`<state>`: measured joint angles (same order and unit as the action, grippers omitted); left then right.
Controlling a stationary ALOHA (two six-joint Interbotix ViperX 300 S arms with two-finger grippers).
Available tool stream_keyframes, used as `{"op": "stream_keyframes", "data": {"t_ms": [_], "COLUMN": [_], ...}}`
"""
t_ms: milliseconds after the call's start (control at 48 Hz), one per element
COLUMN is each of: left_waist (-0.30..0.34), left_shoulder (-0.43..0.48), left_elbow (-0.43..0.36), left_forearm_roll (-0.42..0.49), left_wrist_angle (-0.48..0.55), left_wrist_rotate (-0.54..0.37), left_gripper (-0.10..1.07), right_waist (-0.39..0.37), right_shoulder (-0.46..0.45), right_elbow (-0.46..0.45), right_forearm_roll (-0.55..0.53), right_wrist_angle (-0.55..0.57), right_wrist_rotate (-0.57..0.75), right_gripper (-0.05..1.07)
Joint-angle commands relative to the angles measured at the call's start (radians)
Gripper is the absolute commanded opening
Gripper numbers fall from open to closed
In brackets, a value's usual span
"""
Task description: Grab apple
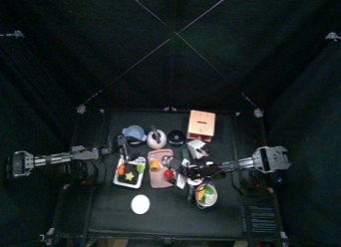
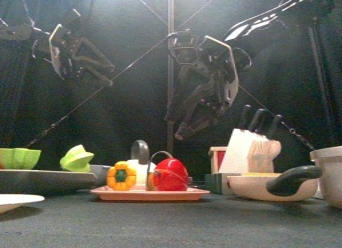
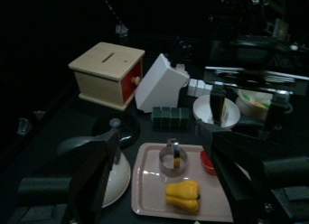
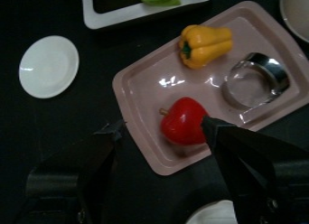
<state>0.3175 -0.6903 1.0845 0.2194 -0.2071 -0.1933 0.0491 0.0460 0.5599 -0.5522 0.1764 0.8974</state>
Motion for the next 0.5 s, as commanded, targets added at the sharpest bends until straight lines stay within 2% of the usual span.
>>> {"op": "stream_keyframes", "data": {"t_ms": [0, 312, 479], "left_waist": [0.005, 0.02, 0.025], "left_shoulder": [-0.003, 0.0, 0.002], "left_elbow": [-0.012, 0.0, 0.002], "left_forearm_roll": [0.003, 0.002, 0.002], "left_wrist_angle": [-0.009, -0.009, -0.009], "left_wrist_rotate": [0.002, 0.002, 0.002], "left_gripper": [1.0, 1.0, 1.0], "right_waist": [0.002, 0.051, 0.061], "right_shoulder": [0.02, 0.097, 0.121], "right_elbow": [-0.051, -0.117, -0.133], "right_forearm_roll": [-0.015, -0.198, -0.236], "right_wrist_angle": [0.037, 0.156, 0.179], "right_wrist_rotate": [-0.009, 0.005, -0.003], "right_gripper": [0.98, 0.98, 0.98]}}
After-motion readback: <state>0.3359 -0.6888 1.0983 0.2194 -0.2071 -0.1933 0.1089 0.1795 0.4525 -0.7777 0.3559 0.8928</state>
